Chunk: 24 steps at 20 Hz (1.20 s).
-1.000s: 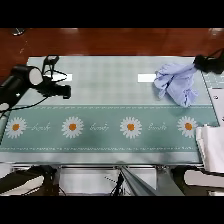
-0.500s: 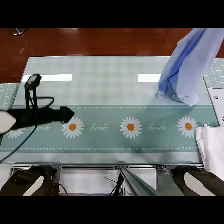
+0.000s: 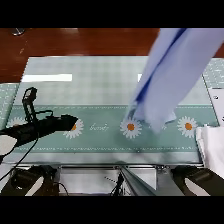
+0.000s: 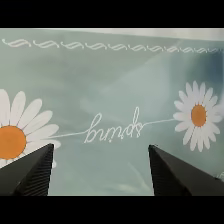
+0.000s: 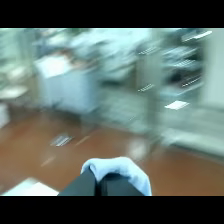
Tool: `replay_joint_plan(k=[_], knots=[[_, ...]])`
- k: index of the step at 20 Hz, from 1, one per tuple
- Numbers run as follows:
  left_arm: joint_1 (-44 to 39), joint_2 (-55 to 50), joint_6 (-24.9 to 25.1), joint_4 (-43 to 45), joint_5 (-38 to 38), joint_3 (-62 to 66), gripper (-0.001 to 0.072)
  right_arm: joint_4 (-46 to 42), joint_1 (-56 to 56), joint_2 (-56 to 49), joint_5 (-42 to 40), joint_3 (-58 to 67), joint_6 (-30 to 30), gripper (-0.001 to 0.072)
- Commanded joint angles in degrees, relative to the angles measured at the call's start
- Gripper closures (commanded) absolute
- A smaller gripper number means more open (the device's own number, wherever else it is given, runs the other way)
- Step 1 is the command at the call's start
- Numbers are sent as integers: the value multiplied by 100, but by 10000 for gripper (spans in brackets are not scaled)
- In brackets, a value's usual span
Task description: Fold the shirts.
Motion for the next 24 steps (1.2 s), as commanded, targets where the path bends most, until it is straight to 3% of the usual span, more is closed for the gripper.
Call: replay_joint_plan(k=[1,3,6,9,10,11,15,18,20,22,24], knots=[[-11,37,-33,-20,271,-42,5,-31,1126,-197,960,-647,293,692],[-11,-9,-33,-20,286,-42,5,-48,1683,-433,997,-1816,721,692],[-11,-81,-33,-22,278,-42,5,-44,2267,-831,57,-3818,1305,691],[-11,-85,-31,-22,267,-42,5,452,2341,-1294,-592,-4686,1663,688],[-11,-85,-28,-22,264,-44,5,704,2341,-1456,-605,-4693,1709,498],[-11,-85,-22,-22,267,-44,5,802,2286,-1528,-614,-4669,1683,74],[-11,-83,-11,4,74,-39,5,382,1034,-1139,83,-4063,1563,93],[-13,-92,-59,11,-713,-46,5,-529,-866,-426,968,-3665,1515,93],[-37,-155,-63,-422,-1338,-223,5,-1226,-2153,39,1641,-3934,1432,93],[-238,-341,0,-1228,-1095,-721,5,-1392,-3261,496,1784,-4809,1370,93],[-717,-717,647,-2531,-127,-1248,5,-767,-4028,949,1449,-6151,1434,94]])
